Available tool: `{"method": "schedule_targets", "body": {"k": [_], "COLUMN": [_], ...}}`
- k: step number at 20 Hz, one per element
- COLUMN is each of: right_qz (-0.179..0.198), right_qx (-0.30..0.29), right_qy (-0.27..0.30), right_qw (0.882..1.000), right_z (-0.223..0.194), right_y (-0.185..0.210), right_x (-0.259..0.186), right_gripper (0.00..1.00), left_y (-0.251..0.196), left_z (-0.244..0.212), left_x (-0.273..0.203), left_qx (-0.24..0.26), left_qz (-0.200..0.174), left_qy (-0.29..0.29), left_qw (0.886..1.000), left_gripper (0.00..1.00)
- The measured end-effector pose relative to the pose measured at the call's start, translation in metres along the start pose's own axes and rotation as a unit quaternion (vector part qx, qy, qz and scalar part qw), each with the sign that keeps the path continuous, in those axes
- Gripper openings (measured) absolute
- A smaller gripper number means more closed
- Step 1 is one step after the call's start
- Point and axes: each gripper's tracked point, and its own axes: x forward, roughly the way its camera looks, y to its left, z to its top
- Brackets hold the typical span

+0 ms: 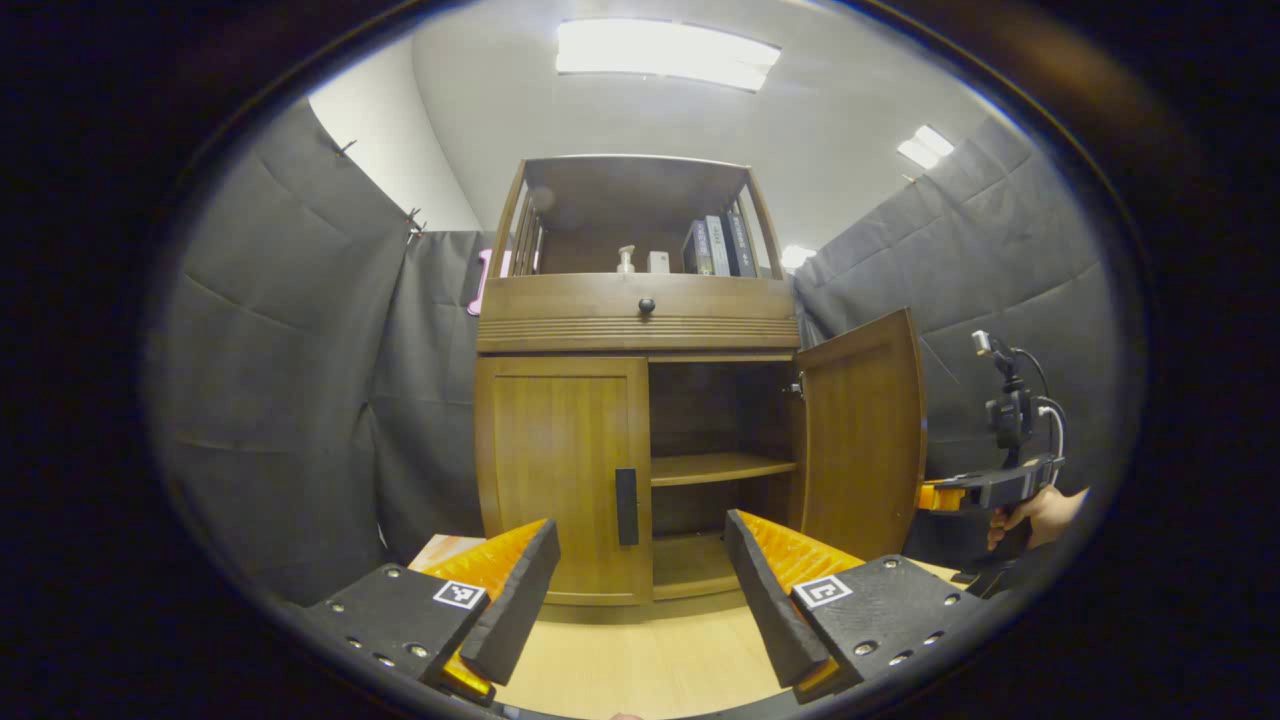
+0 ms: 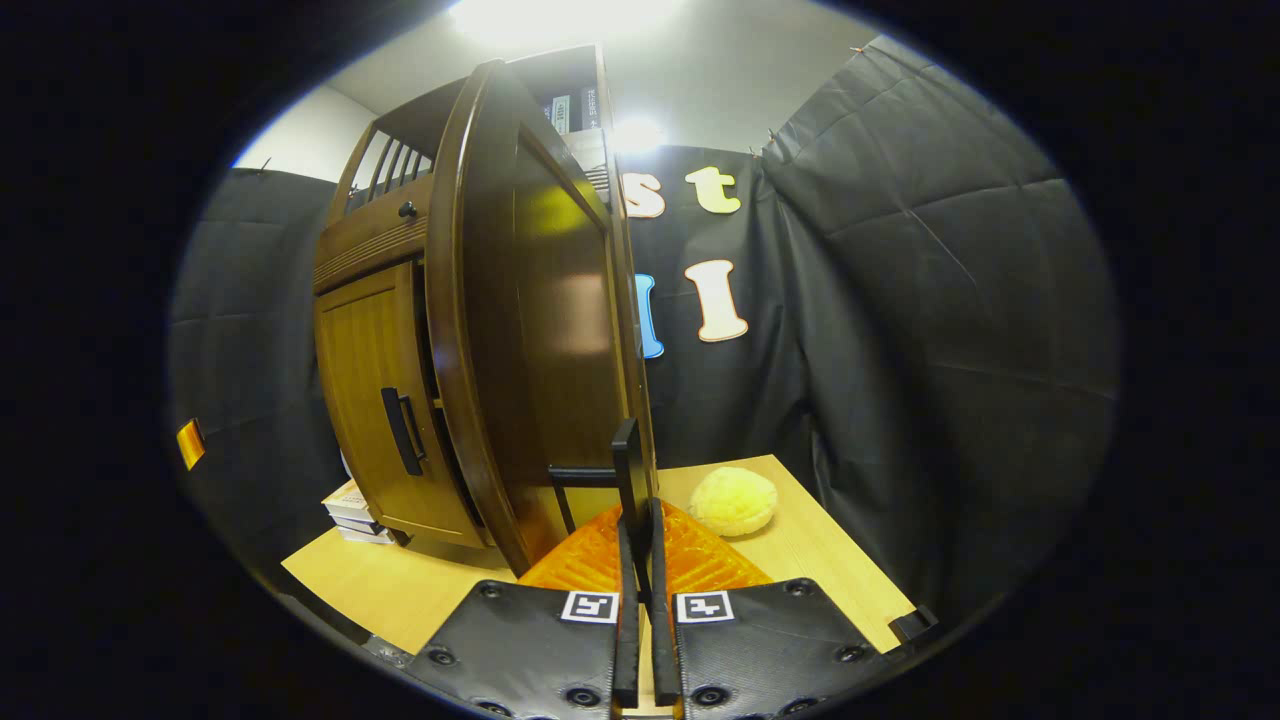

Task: Open the right door of the double-door shoe cabinet with the right hand, and open the left door with the left hand.

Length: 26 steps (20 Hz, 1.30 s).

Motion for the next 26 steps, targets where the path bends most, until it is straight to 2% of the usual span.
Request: {"method": "schedule_targets", "body": {"k": [4, 6, 7, 8, 9, 10, 12, 13, 16, 19, 20, 21, 22, 26], "right_qz": [-0.014, -0.029, -0.037, -0.042, -0.042, -0.047, -0.064, -0.065, -0.071, -0.085, -0.09, -0.092, -0.094, -0.11], "right_qx": [-0.005, -0.01, -0.014, -0.012, -0.006, -0.002, -0.004, -0.006, -0.011, -0.022, -0.028, -0.033, -0.038, -0.058], "right_qy": [-0.013, -0.019, -0.024, -0.035, -0.045, -0.052, -0.063, -0.066, -0.074, -0.095, -0.101, -0.102, -0.102, -0.112], "right_qw": [1.0, 0.999, 0.999, 0.998, 0.998, 0.998, 0.996, 0.996, 0.995, 0.992, 0.99, 0.99, 0.99, 0.986], "right_z": [0.006, 0.008, 0.01, 0.017, 0.023, 0.026, 0.034, 0.037, 0.043, 0.053, 0.056, 0.056, 0.057, 0.06], "right_y": [-0.011, -0.019, -0.025, -0.028, -0.028, -0.031, -0.04, -0.04, -0.042, -0.045, -0.045, -0.042, -0.041, -0.042], "right_x": [-0.01, -0.017, -0.018, -0.03, -0.034, -0.04, -0.052, -0.061, -0.079, -0.099, -0.106, -0.111, -0.116, -0.137], "right_gripper": [0.0, 0.0, 0.04, 0.0, 0.06, 0.0, 0.0, 0.16, 0.21, 0.92, 0.95, 0.92, 0.95, 0.95], "left_y": [0.002, 0.004, 0.004, 0.005, 0.006, 0.006, 0.004, 0.005, 0.004, 0.004, 0.005, 0.006, 0.007, 0.013], "left_z": [-0.004, -0.006, -0.007, -0.007, -0.008, -0.009, -0.011, -0.012, -0.012, -0.013, -0.014, -0.016, -0.018, -0.027], "left_x": [0.011, 0.02, 0.026, 0.031, 0.036, 0.042, 0.053, 0.06, 0.085, 0.108, 0.115, 0.123, 0.132, 0.166], "left_qx": [-0.002, -0.001, -0.002, -0.002, -0.001, 0.0, 0.0, 0.002, 0.004, -0.003, -0.005, -0.006, -0.004, 0.011], "left_qz": [0.0, 0.0, 0.0, -0.002, -0.002, -0.002, -0.005, -0.006, -0.012, -0.016, -0.016, -0.017, -0.016, -0.011], "left_qy": [0.001, 0.003, 0.003, 0.003, 0.002, 0.001, -0.002, -0.003, -0.006, -0.005, -0.005, -0.004, -0.004, -0.004], "left_qw": [1.0, 1.0, 1.0, 1.0, 1.0, 1.0, 1.0, 1.0, 1.0, 1.0, 1.0, 1.0, 1.0, 1.0], "left_gripper": [0.96, 0.96, 0.96, 0.96, 0.96, 0.96, 0.96, 0.96, 0.96, 0.96, 0.96, 0.96, 0.96, 0.95]}}
